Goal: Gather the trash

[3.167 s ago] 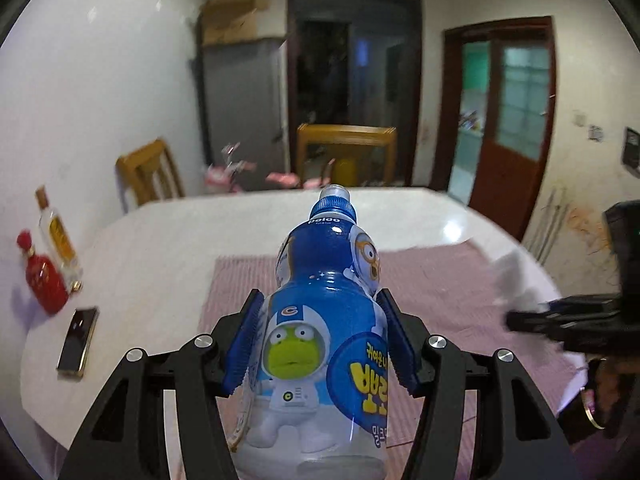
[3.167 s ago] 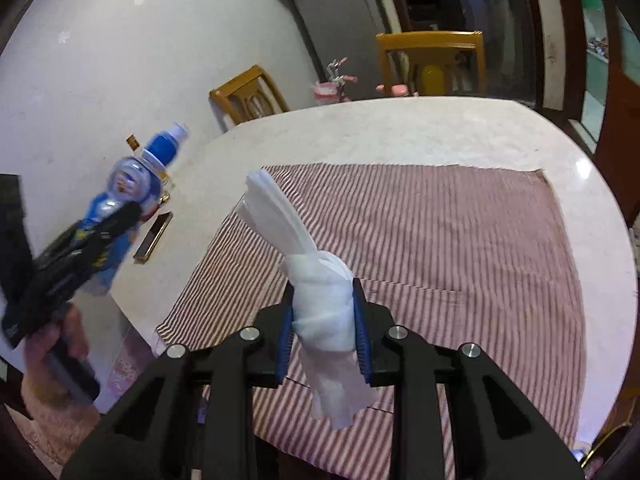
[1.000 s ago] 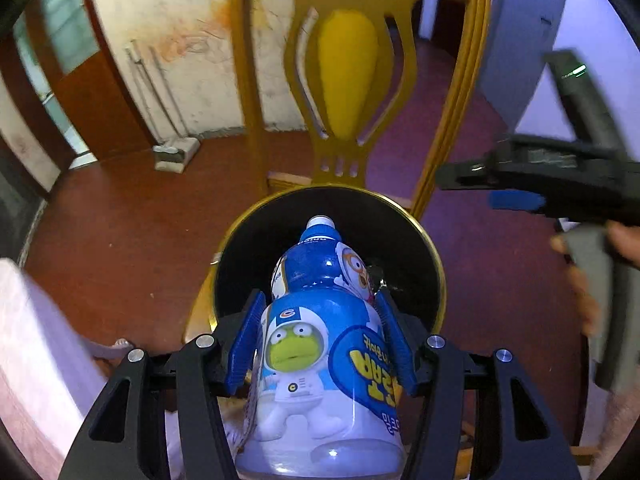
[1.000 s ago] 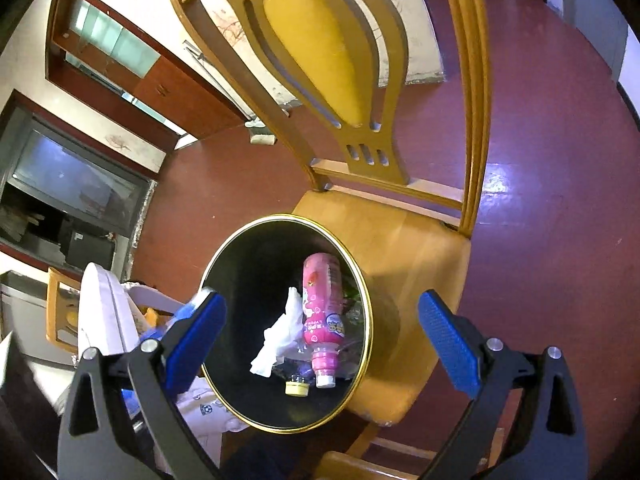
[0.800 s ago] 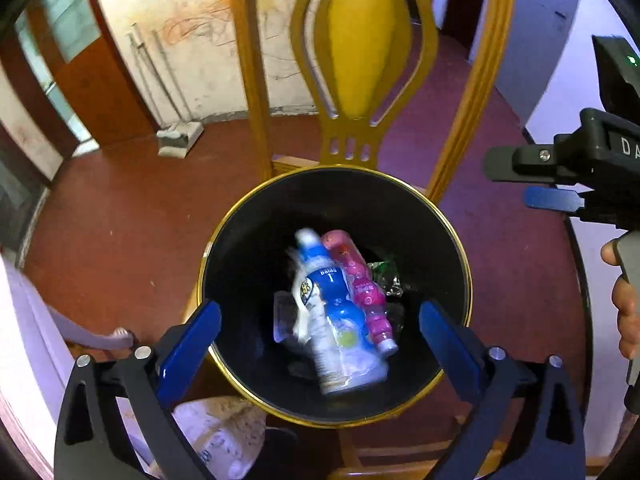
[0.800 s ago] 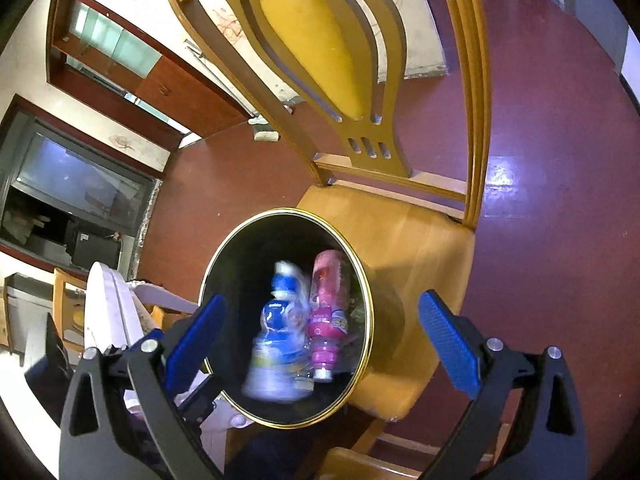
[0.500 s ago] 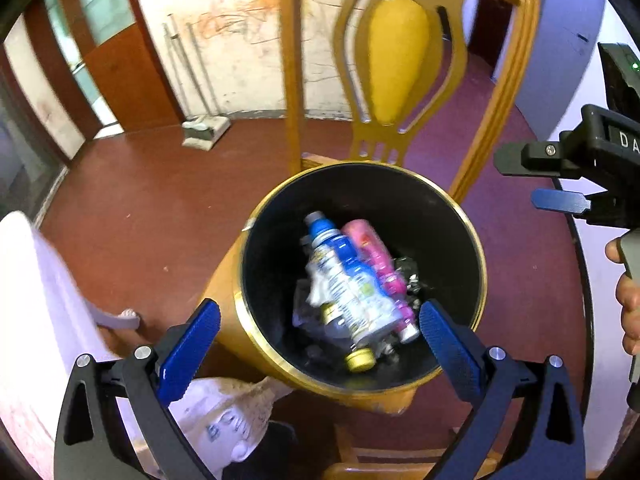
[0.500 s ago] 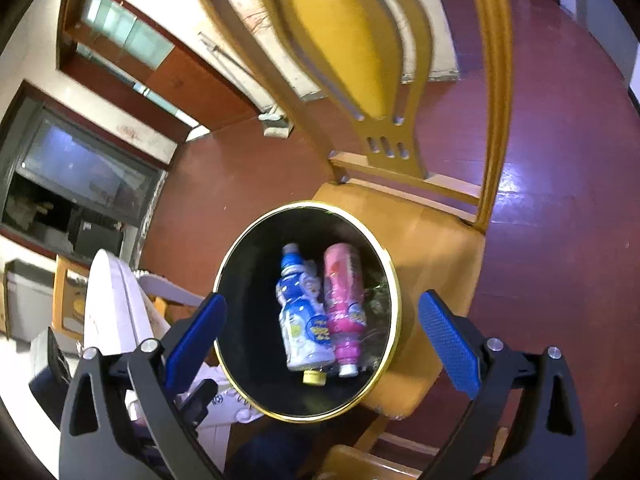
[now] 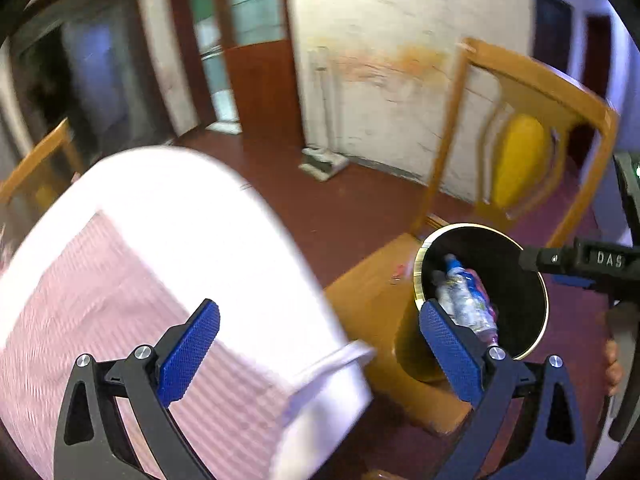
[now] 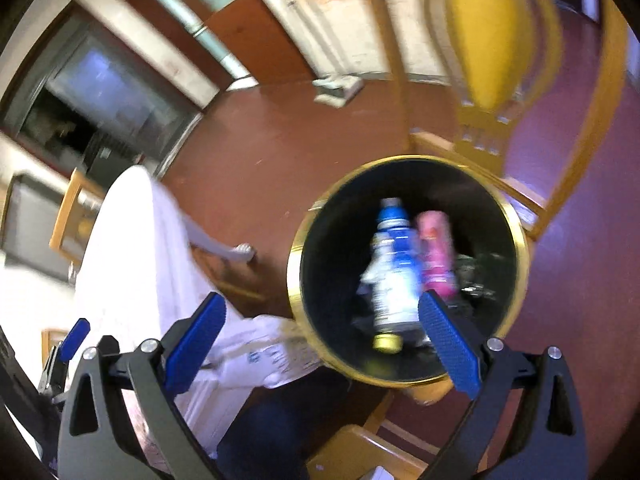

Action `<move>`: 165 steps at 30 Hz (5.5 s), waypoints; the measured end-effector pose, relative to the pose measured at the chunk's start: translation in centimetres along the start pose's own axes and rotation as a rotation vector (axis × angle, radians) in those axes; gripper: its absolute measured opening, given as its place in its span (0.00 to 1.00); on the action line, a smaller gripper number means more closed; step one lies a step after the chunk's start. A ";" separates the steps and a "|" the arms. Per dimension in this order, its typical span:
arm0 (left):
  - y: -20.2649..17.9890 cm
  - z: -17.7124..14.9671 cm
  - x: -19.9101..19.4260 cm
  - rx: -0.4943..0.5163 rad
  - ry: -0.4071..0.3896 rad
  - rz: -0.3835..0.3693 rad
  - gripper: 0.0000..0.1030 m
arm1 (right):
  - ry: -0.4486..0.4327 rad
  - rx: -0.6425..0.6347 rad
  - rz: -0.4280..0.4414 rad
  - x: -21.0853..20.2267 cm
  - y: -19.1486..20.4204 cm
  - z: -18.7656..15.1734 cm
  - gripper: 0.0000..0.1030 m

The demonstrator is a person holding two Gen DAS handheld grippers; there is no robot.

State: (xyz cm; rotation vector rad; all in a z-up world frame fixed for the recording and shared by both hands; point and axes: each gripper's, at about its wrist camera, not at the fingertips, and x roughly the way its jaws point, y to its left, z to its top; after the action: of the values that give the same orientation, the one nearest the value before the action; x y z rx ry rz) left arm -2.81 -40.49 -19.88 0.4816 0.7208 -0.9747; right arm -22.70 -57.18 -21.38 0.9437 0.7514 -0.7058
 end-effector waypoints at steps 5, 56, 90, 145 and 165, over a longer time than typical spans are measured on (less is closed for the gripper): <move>8.1 -1.9 -4.3 -0.186 -0.021 0.117 0.94 | 0.020 -0.141 0.078 0.1 7.6 -0.9 0.94; 21.5 -13.1 -40.3 -0.579 -0.513 0.865 0.94 | -0.239 -0.999 0.622 -13.6 45.3 -21.6 0.95; 20.7 -12.8 -40.0 -0.560 -0.500 0.902 0.94 | -0.259 -0.958 0.650 -14.0 44.4 -21.6 0.95; 20.0 -12.2 -39.5 -0.549 -0.493 0.894 0.94 | -0.253 -0.949 0.664 -14.2 44.7 -22.0 0.95; 20.6 -12.7 -39.8 -0.569 -0.505 0.883 0.94 | -0.257 -0.946 0.662 -14.1 44.8 -22.0 0.95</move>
State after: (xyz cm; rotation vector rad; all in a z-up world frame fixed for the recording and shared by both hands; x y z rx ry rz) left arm -3.58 0.71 1.93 0.0102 0.2383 -0.0207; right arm -0.12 -16.37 1.32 0.1767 0.4108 0.1429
